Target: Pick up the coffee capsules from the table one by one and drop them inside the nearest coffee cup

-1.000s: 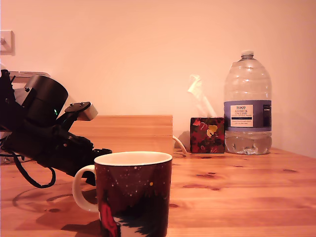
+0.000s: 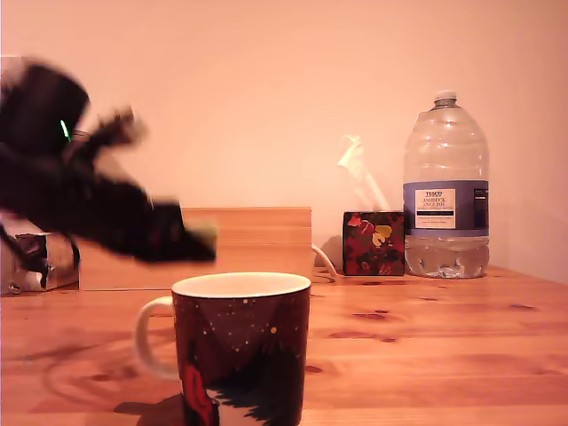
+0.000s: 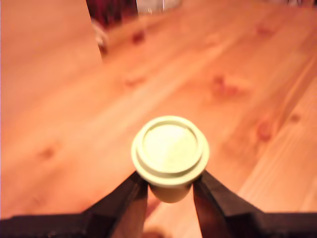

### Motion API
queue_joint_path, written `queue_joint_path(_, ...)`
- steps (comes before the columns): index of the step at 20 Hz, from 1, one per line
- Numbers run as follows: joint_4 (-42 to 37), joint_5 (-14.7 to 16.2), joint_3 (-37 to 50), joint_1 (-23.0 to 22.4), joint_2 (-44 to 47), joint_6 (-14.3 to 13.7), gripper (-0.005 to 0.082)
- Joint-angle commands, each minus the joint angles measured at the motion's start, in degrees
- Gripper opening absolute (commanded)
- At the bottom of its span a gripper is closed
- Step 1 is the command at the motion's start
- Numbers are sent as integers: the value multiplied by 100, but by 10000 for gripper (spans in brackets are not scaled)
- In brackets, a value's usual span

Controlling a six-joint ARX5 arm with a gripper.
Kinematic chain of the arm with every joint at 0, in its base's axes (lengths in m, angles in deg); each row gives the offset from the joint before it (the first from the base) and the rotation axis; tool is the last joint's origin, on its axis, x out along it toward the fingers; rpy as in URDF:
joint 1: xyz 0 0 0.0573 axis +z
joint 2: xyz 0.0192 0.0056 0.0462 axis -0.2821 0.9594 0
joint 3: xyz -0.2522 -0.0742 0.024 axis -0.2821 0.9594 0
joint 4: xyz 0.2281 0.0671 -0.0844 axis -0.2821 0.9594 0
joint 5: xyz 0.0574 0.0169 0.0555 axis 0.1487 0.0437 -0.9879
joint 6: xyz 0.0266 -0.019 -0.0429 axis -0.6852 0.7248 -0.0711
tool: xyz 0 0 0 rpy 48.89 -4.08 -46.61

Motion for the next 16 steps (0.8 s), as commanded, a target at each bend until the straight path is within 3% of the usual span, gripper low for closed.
queue_joint_path(1, 262, 11, 229, -101, -330, -37, 90)
queue_joint_path(9, 2264, 4, 275, -667, -2002, -44, 90)
queue_joint_path(16, 3541, -28, 275, -1366, -2778, -42, 90)
